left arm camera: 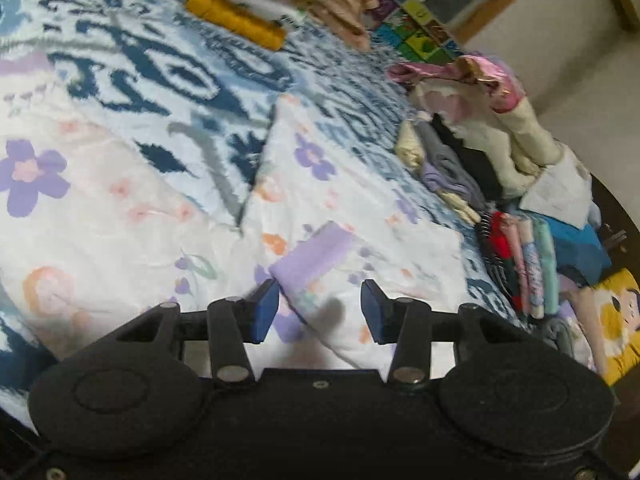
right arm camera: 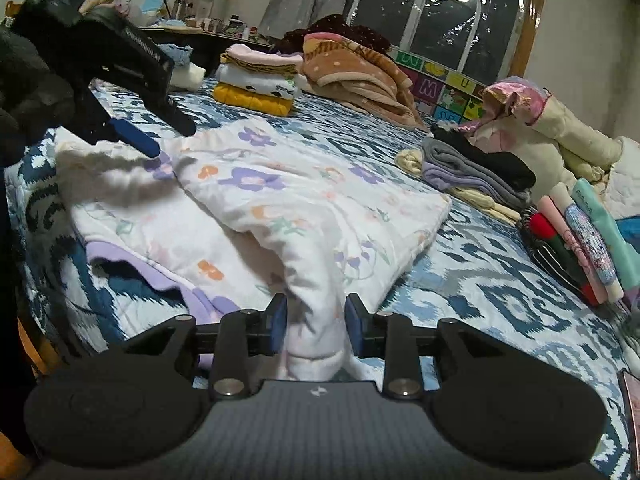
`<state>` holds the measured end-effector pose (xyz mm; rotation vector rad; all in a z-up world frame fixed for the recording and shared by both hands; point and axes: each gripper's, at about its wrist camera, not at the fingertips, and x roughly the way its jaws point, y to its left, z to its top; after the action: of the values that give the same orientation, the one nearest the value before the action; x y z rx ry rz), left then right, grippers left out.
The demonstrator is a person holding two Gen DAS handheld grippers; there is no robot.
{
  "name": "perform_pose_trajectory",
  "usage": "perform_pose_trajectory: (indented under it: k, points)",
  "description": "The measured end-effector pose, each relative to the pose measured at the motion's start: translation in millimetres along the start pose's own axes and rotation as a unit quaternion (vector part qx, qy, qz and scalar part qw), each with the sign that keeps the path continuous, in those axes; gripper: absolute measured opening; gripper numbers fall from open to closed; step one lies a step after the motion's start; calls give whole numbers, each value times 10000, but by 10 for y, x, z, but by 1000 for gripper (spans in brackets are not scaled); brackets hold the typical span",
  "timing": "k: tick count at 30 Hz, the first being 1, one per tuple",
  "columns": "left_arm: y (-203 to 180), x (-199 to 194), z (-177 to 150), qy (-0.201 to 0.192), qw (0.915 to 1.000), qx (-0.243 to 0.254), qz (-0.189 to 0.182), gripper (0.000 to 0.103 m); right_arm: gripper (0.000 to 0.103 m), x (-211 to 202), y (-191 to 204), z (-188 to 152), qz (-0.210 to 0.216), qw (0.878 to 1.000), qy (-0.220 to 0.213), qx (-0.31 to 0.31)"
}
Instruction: Fold clothes
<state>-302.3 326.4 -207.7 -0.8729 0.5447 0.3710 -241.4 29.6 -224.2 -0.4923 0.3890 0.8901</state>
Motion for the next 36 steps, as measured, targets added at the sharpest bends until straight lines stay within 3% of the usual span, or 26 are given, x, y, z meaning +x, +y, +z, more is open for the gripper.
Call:
perform_pose_trajectory:
  k: [3,6,8,12,17,25,32,36]
  points:
    - [-4,129,3,13,10000,-4,79,39,33,18,-40,-31,-21,10000,53,55]
    - [-54,150,-36,-102,9995,246,176,11,35,39,-48,-57,-42,9999,87,48]
    - [-121,116,-47,-236,9984,482,173,6,35,34,-50,-63,-50,10000,55,52]
    - [-318,-226,-6,-696,9914,1102,-156,5,37,12,-60,-62,-78,9999,-38,76]
    - [-386,-694,1,-1087,9821,1495,-369,5,37,-25,-31,-10,-14,9997,-228,46]
    - [-143,-933,12,-1292,9794,1548,135,5,28,-92,154,65,368,9978,-425,-346]
    - [147,-721,-71,-969,9801,1523,824,5,28,-30,293,77,606,9960,-197,-626]
    - [123,-753,-97,-1040,9780,1611,824,5,28,-41,290,71,700,9956,-139,-611]
